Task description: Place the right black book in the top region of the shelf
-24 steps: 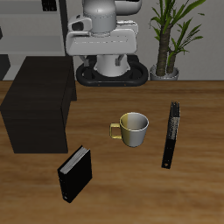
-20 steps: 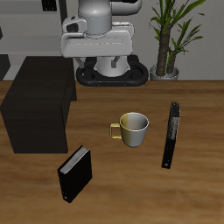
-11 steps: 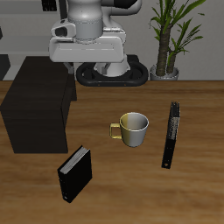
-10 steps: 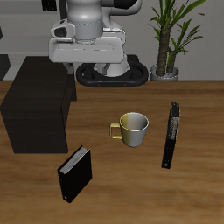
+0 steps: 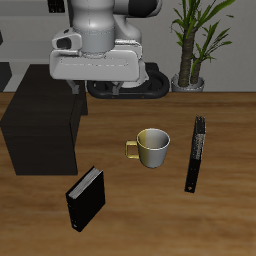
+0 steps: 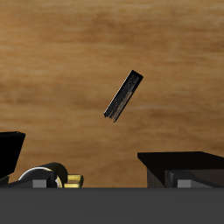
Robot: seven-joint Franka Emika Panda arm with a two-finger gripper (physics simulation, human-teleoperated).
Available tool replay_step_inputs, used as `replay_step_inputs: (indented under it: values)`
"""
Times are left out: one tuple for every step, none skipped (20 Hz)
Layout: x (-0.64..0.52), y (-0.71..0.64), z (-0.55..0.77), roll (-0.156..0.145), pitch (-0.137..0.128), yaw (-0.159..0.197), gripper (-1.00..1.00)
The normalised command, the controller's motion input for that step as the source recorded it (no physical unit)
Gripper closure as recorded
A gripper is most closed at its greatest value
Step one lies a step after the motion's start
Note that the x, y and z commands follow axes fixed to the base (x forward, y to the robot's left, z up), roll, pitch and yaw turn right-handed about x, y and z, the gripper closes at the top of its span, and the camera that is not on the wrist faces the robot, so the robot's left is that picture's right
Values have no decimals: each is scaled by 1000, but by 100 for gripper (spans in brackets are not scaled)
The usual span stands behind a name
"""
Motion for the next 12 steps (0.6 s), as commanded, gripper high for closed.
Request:
replay_step_inputs:
  values:
    - [376,25,14,-10,-11,-50,-100]
    - [404,59,40,-41,-57,0,-100]
    - [302,-9,18,-26,-16,-67,-100]
    - [421,157,26,27,-3,-42,-100]
    - [206,12,47,-22,-51,-2,-100]
    - [309,76,-19,-12,-4,-36,-100]
    - [289,68,59,10,-39,-21,-100]
    - [255,26,22,-12,-32,-61,-100]
    - [246,105,58,42,-24,-57,-100]
    - [216,52,7,0,-46,-62,-100]
    - [157,14,-28,15,-48,-36,-100]
    - [175,7,-107,-4,-40,-34,-100]
